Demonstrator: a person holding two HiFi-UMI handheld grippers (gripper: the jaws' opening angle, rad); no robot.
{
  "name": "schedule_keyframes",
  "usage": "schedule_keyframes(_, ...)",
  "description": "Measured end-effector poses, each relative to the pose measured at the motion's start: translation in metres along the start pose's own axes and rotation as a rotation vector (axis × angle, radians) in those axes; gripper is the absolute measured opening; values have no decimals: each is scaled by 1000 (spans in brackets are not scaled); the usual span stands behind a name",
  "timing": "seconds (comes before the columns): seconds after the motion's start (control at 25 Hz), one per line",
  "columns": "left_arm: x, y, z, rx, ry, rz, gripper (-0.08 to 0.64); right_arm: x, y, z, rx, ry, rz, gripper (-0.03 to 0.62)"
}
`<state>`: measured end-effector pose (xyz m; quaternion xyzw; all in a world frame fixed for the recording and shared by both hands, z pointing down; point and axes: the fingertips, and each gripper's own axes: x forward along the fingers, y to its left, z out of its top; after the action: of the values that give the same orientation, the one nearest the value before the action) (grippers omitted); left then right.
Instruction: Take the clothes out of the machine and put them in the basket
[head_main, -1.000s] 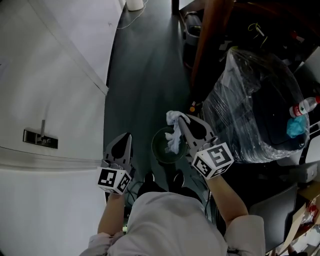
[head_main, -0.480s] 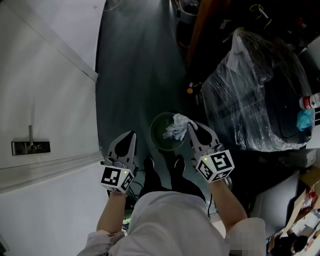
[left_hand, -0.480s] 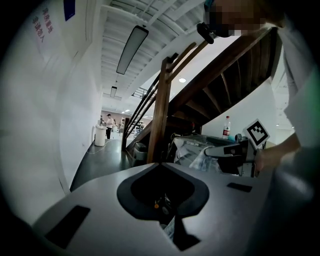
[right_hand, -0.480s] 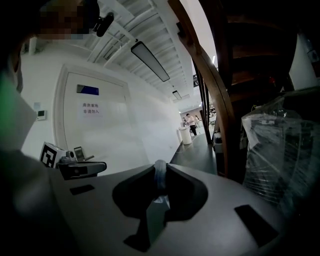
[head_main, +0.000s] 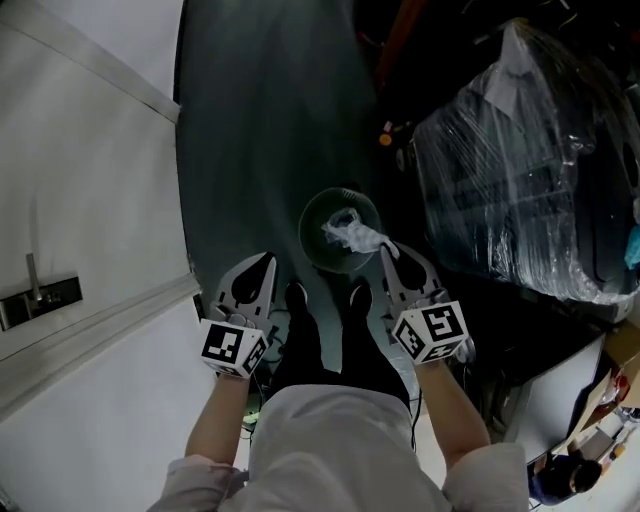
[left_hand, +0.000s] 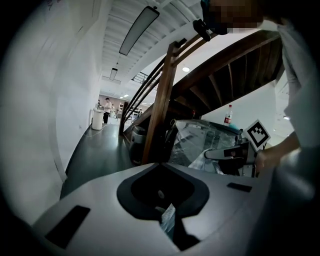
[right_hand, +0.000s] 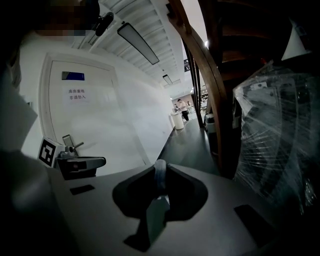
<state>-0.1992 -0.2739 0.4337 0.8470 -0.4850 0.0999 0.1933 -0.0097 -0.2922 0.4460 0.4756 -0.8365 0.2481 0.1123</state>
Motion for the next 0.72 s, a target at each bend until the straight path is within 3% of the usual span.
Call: schedule_keyframes(0.72,67,41,-189,-103,223,3,20,91,-62,-181,106,238,-42,32)
